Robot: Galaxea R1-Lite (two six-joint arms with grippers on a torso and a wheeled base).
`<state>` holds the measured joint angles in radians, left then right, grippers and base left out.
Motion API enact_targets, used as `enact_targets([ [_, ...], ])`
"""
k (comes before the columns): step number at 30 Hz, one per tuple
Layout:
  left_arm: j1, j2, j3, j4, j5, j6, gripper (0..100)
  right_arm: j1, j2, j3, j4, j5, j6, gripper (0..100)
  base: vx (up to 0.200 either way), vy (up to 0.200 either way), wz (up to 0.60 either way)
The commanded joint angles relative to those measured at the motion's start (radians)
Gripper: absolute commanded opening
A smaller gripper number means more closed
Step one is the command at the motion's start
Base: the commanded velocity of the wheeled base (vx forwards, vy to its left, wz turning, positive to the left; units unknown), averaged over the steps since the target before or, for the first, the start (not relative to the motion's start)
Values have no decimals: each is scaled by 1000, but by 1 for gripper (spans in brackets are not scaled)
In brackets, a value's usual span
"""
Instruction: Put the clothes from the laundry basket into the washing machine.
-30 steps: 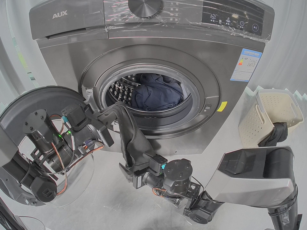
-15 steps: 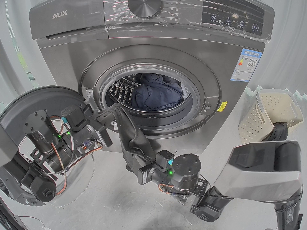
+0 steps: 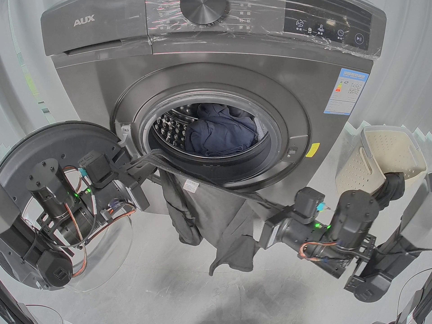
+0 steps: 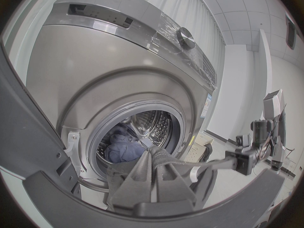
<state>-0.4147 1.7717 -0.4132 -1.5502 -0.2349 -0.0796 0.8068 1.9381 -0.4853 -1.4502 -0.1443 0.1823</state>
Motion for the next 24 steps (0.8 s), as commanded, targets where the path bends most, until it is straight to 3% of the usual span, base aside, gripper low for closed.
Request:
enact_targets([
  [1,-7,-81,48,-1,-6,3,0,-24,-172,85,-24,12,-1,0,0,0,0],
  [6,-12,-147,62,-1,-41,-2,0,-31,-242,86,-44,12,-6,0,0,0,0],
  [14,-79,-212,48,-1,-32,-5,0,-32,-255,30,-59,9,-1,0,0,0,0],
  [24,-78,-227,39,-1,-30,-5,0,-35,-265,-44,-64,0,2,0,0,0,0],
])
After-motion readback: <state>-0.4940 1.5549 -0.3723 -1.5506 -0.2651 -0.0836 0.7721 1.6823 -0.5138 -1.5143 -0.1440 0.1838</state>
